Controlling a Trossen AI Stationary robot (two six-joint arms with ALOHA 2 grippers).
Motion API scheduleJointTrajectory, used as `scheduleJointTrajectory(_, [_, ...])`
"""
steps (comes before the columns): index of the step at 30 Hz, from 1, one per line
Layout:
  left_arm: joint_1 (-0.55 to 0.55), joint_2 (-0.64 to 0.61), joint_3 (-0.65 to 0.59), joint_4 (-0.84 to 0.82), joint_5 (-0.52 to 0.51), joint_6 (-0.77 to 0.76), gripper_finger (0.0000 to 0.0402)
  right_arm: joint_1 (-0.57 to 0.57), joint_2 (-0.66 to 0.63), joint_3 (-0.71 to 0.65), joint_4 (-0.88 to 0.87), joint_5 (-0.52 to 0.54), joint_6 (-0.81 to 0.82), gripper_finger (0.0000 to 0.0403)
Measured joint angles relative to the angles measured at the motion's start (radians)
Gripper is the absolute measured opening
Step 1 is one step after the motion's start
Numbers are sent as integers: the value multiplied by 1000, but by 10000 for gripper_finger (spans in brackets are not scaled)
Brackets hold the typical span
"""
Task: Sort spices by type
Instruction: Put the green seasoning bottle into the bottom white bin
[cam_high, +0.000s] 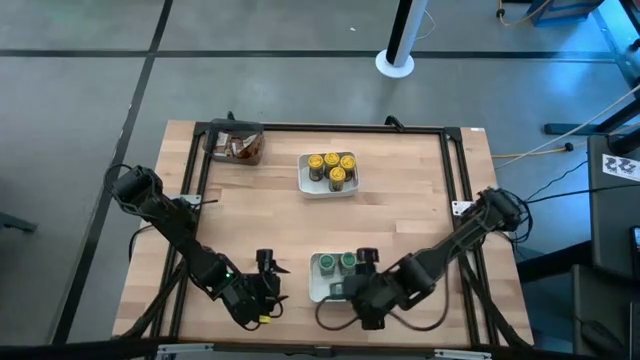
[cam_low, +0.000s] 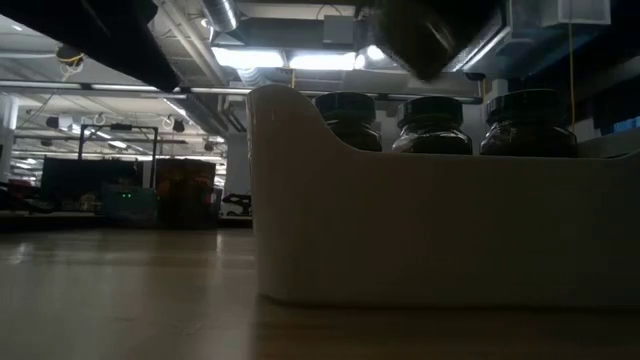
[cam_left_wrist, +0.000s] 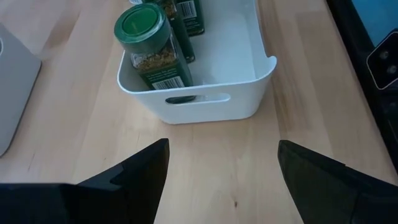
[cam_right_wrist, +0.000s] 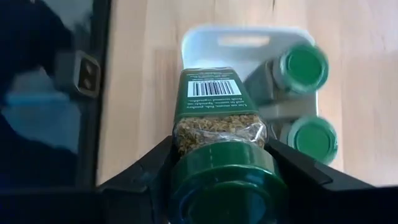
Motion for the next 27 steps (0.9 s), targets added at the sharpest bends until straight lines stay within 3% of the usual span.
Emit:
scheduleJointTrajectory(9, [0,0,0,-27,0,-17,285,-18,161,202,-353,-74,5,200])
scheduleJointTrajectory(27, [1,0,0,-25,0,-32,285,-20,283,203,-420,-134,49,205])
